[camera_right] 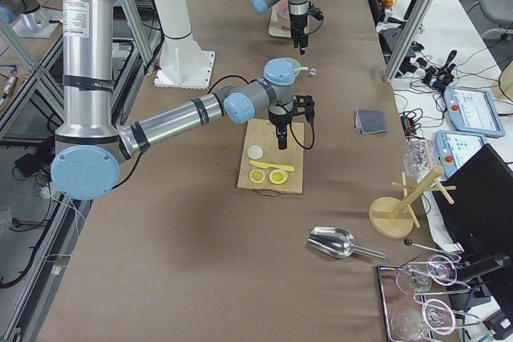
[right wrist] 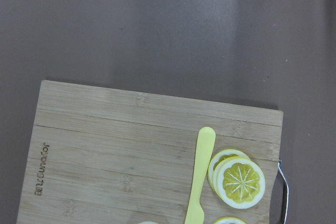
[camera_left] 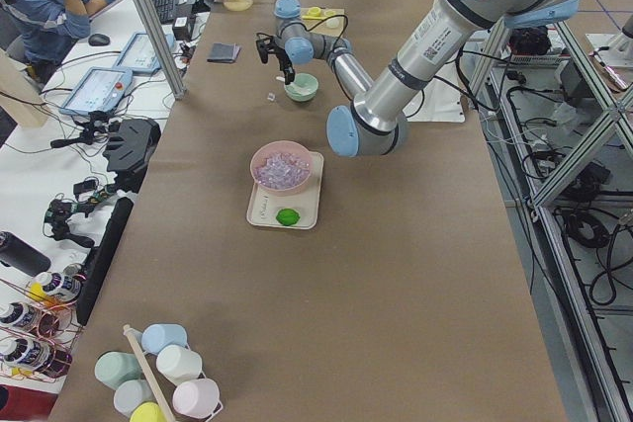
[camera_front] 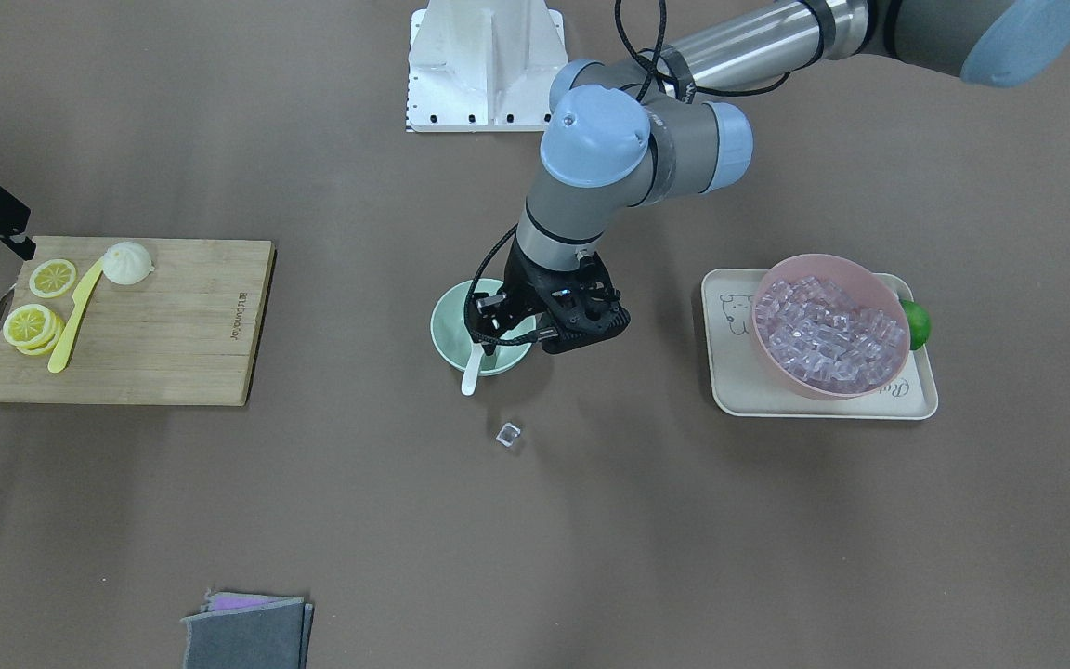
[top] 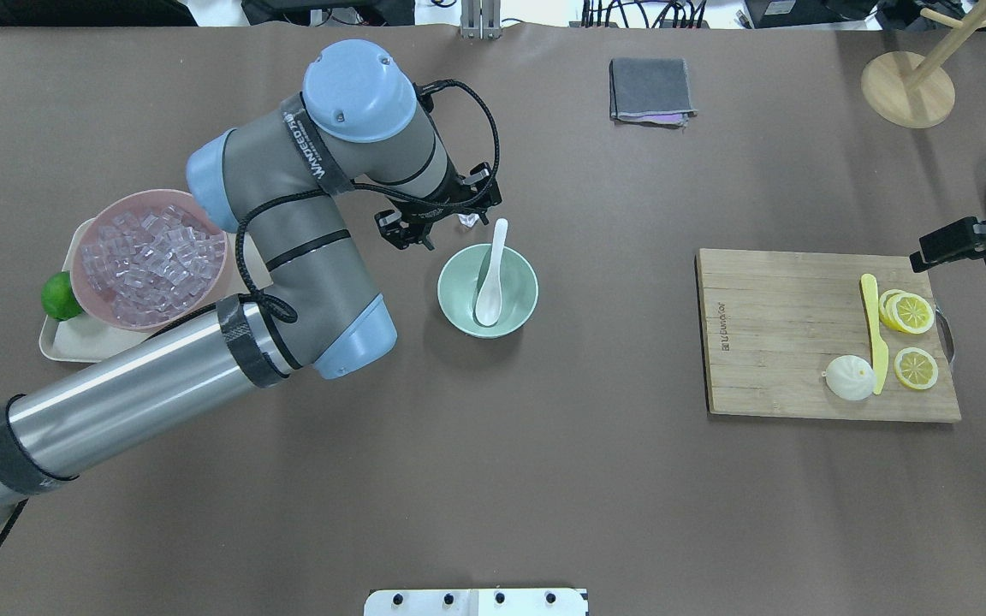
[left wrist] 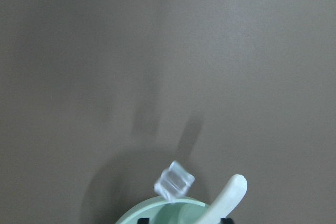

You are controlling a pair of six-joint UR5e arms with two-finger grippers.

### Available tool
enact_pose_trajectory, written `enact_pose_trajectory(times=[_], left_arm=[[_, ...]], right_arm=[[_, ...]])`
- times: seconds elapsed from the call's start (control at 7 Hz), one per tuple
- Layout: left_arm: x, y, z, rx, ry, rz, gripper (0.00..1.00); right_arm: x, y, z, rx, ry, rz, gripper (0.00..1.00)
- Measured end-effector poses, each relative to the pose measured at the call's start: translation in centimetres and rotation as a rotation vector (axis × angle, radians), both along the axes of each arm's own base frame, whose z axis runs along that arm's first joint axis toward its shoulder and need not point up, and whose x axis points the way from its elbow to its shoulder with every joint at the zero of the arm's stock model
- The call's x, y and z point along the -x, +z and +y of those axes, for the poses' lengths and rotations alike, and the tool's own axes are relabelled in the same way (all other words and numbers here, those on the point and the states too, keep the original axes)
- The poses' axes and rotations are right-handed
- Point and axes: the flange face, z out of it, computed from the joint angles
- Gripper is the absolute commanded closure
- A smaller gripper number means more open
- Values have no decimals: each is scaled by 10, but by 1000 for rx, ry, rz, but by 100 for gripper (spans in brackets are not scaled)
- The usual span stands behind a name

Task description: Put spoon and ice into bowl

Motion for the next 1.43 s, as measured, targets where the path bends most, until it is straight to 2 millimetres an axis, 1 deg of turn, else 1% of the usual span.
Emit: enact_pose_trajectory(times=[0.14, 0.29, 0.43, 0.57, 0.71, 0.86, 1.0, 1.14, 1.29, 1.43], left_arm=[[9, 5, 8, -4, 12, 9, 2], [13, 9, 11, -7, 20, 9, 2], [17, 13, 11, -15, 31, -7, 2], [31, 13, 9, -34, 55, -41, 2], [62, 14, 10, -73, 100, -91, 2], [105, 26, 17, -136, 156, -148, 2], [150, 49, 18, -207, 204, -202, 2], [195, 82, 11, -278, 256, -253, 2], [245, 122, 2, -339, 315, -295, 2], [302, 167, -3, -391, 376, -327, 2]], right_arm=[[-2, 1, -1, 0, 1, 0, 0], [-7, 4, -1, -1, -1, 0, 0], [-14, 8, 0, -4, -5, -1, 0], [-23, 13, 2, -10, -7, 1, 0], [-33, 18, 3, -20, -11, 4, 0], [-46, 23, 5, -35, -16, 4, 0], [-61, 28, 6, -49, -21, 6, 0], [-81, 34, 7, -62, -34, 18, 0], [-99, 38, 6, -75, -54, 35, 0], [-114, 42, 6, -87, -72, 48, 0]])
